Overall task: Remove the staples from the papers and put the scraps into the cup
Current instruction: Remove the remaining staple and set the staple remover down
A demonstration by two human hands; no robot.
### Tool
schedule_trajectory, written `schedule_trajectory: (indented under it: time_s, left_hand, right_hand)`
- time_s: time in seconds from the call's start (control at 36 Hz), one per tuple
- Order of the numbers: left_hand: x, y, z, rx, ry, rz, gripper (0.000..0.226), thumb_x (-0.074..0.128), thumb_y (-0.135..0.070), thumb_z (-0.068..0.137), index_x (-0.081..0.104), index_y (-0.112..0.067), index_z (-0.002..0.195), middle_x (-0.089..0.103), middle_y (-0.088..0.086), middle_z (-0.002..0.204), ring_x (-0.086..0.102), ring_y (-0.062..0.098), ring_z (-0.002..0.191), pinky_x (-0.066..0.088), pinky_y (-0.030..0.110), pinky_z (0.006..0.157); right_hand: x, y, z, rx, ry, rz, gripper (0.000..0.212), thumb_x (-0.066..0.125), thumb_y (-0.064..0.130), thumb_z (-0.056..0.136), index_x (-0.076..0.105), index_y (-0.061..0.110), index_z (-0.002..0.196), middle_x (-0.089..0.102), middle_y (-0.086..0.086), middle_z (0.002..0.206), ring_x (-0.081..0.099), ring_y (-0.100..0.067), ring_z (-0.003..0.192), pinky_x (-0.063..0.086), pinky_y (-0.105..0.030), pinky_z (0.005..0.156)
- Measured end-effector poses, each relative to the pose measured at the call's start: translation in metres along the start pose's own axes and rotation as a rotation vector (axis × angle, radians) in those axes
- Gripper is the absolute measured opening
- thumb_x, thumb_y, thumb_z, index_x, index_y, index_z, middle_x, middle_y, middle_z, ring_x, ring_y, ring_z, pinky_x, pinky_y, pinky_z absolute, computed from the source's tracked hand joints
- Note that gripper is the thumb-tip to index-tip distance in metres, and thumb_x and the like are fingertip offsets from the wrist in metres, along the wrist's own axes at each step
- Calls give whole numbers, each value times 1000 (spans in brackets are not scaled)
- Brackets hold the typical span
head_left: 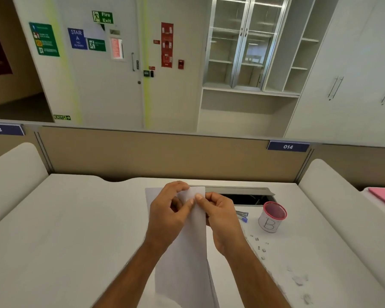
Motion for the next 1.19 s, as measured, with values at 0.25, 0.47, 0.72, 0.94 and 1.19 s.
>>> schedule_trajectory:
  time_s: [0.25, 0.47, 0.72, 0.94, 1.19]
  left_hand:
    - [17, 2, -34, -8, 34, 46, 62, 77, -41, 84, 50, -30, 139, 36, -16, 155, 41, 11, 139, 45, 18, 102]
    - [46, 40, -60, -345, 49, 140, 82, 75, -37, 85, 25, -29, 150, 31, -9, 155, 39, 6, 132, 42, 31, 110]
    - [18, 47, -16, -455, -141, 107, 19, 52, -20, 102, 51, -29, 119, 60, -9, 114, 57, 10, 92, 50, 27, 90]
    - [-8, 64, 24, -479, -160, -337, 22, 67, -9, 92, 71, -23, 109, 77, -10, 100, 73, 9, 95, 58, 26, 79]
    - [-28, 94, 62, -514, -65, -494, 27, 68, -10, 93, 70, -18, 118, 77, -3, 110, 73, 17, 101, 57, 37, 89]
  right_hand:
    - [-9, 15, 10, -44, -122, 15, 32, 59, 27, 99, 69, 2, 81, 69, -21, 84, 68, -30, 74, 61, -40, 72]
    - [-3, 26, 26, -61, -221, 23, 32, 57, 32, 100, 68, 6, 83, 72, -7, 85, 72, -26, 81, 63, -32, 65]
    - [36, 77, 37, -254, 143, 107, 26, 60, 29, 99, 74, 6, 99, 76, -10, 96, 73, -24, 97, 59, -36, 89]
    - [-22, 73, 71, -425, -200, -214, 35, 72, 34, 89, 60, 29, 122, 59, 10, 125, 56, 0, 114, 52, -26, 94]
    - [-15, 9, 110, -94, 248, -68, 58, 79, 45, 81, 59, 19, 130, 69, -1, 125, 65, -26, 116, 54, -51, 97]
Point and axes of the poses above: each hand's wrist, its own z-axis towards the middle knuckle, its own x-axis out of the palm, y = z × x, the point moved 9 cm from there along z, towards the middle knuckle
